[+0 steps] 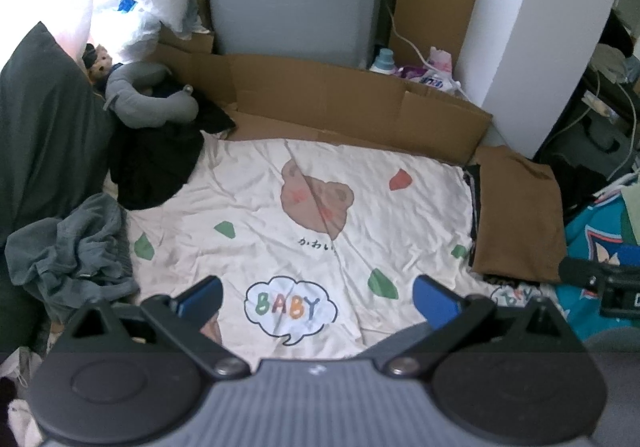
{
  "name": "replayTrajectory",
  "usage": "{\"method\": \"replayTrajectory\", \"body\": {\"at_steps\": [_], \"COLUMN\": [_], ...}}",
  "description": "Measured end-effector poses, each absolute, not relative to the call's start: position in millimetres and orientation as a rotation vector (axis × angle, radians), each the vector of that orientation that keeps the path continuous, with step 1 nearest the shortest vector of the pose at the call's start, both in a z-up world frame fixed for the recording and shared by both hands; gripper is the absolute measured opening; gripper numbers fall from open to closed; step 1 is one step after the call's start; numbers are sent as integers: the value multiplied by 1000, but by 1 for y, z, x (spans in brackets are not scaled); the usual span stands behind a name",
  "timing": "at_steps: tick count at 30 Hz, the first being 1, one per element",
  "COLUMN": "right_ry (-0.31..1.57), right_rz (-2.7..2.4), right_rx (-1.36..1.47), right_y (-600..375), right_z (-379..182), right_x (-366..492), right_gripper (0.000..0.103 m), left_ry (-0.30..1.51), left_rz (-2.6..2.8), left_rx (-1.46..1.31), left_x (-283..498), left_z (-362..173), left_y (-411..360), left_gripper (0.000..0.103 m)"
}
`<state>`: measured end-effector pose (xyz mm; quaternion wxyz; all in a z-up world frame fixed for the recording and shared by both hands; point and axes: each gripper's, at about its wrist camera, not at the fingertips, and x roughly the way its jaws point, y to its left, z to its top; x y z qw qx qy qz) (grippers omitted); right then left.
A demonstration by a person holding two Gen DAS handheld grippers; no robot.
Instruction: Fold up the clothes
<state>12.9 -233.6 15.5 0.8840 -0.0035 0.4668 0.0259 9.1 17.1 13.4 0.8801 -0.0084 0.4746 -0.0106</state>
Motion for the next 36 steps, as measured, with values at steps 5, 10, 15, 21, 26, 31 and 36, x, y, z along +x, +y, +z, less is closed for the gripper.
{"method": "replayTrajectory", "body": {"at_steps": [5,10,15,21,26,31,36], "right_ry": [961,941,913,881,862,843,827], "right_rz": [53,48,53,64,98,120,136], "right_rx": [5,29,32,68,98,110,110], "right_y": [-232,-232,-228,-226,-223,-218,-210], "right_z": [20,26,33,32,33,38,39], "right_x": [10,7,6,9,9,6,3], "right_gripper": [102,102,102,102,102,102,102], "left_ry": [994,974,933,925,880,898,930], "left_rz": [-25,-16,0,35,84,165,257], "left_rx": [-18,-43,-57,-99,-128,-150,-189], "left_x": [9,8,9,12,6,-1,-3], "left_z": [15,20,28,32,40,39,29], "left_y": [23,38,58,92,131,174,223], "left_gripper": [102,102,102,102,102,101,101]}}
